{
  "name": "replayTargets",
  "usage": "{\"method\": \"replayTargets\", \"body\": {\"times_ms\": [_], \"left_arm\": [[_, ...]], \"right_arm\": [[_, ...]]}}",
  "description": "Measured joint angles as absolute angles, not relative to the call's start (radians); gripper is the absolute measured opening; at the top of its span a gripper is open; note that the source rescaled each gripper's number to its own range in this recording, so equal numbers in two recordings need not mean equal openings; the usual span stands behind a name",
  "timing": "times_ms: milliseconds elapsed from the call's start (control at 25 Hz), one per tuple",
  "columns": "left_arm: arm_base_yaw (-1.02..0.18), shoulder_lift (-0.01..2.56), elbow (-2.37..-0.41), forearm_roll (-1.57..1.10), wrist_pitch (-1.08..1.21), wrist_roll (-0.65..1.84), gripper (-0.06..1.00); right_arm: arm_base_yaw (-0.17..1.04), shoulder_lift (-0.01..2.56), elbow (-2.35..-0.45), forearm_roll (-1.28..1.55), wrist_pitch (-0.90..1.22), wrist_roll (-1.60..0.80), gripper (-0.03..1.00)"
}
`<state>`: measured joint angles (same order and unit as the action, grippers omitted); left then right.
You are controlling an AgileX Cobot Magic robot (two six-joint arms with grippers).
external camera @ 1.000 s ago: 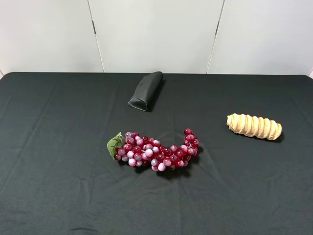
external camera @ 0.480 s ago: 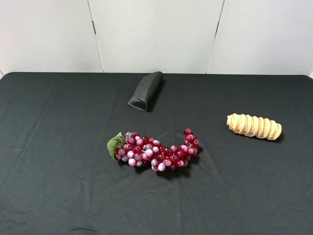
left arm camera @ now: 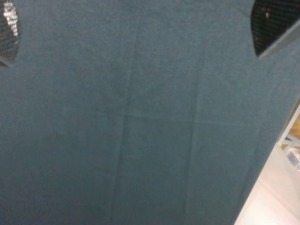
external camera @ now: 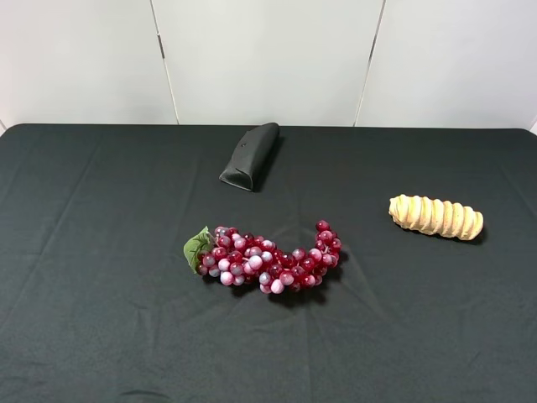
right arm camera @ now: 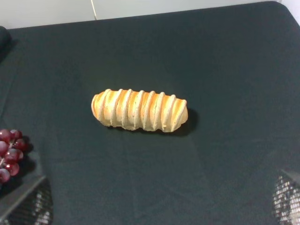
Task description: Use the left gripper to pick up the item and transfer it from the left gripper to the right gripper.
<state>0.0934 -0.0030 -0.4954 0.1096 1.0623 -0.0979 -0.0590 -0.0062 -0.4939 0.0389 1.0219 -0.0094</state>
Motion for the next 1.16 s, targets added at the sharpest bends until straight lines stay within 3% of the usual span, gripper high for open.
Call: {"method": "replayTargets", "body": {"times_ms": [1160], "left_arm": [[0.093, -0.003, -0.495, 0.108, 1.062, -0.098, 0.98]], "right_arm": [[-0.059, -0.006, -0.494, 0.039, 1.022, -0.009, 1.00]]}}
